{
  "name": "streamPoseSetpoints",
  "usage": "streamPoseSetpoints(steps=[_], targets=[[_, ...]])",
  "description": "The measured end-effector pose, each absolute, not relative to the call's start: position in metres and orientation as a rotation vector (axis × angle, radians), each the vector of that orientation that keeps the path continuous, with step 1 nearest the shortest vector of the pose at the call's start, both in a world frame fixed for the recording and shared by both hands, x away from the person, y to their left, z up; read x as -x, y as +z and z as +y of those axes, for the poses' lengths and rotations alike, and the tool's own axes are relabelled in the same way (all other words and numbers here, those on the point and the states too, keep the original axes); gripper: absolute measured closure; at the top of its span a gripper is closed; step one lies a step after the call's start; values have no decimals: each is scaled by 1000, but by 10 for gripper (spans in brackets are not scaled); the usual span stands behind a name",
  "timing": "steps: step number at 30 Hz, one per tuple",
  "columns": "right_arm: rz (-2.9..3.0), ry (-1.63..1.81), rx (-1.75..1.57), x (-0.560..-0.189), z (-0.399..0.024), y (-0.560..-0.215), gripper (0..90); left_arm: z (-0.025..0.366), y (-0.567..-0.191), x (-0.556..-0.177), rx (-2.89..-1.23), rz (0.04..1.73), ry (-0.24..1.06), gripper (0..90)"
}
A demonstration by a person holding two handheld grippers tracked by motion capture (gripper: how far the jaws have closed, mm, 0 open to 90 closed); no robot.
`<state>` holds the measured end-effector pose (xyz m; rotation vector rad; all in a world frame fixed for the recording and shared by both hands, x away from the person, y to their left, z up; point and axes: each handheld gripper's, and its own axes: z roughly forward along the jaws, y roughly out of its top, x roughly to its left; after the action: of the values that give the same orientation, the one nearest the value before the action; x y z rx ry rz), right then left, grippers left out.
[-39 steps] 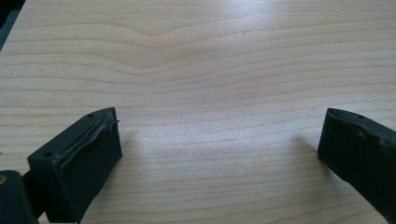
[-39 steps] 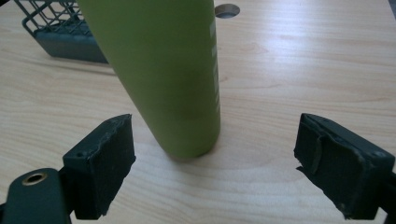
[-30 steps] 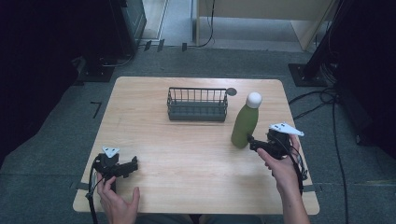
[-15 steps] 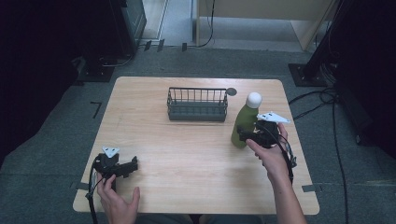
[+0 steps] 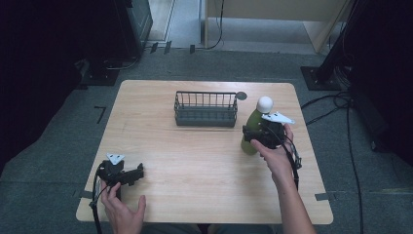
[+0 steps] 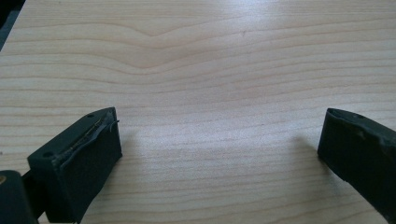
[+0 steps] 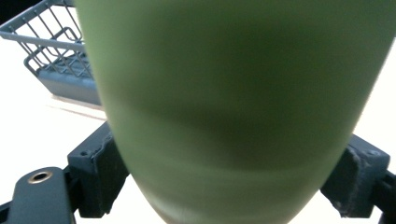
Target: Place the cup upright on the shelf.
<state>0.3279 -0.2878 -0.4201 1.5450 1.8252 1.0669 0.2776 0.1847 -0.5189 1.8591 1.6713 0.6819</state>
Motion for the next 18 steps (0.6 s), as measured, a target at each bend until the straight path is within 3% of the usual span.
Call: streamPoseSetpoints(steps=[3, 18], targets=[[1803, 1069, -1541, -330, -288, -421, 185, 185, -519, -278, -1859, 1671, 682, 0], [1830, 1065, -1484, -331, -286, -422, 206, 185, -519, -278, -1859, 1671, 682, 0]])
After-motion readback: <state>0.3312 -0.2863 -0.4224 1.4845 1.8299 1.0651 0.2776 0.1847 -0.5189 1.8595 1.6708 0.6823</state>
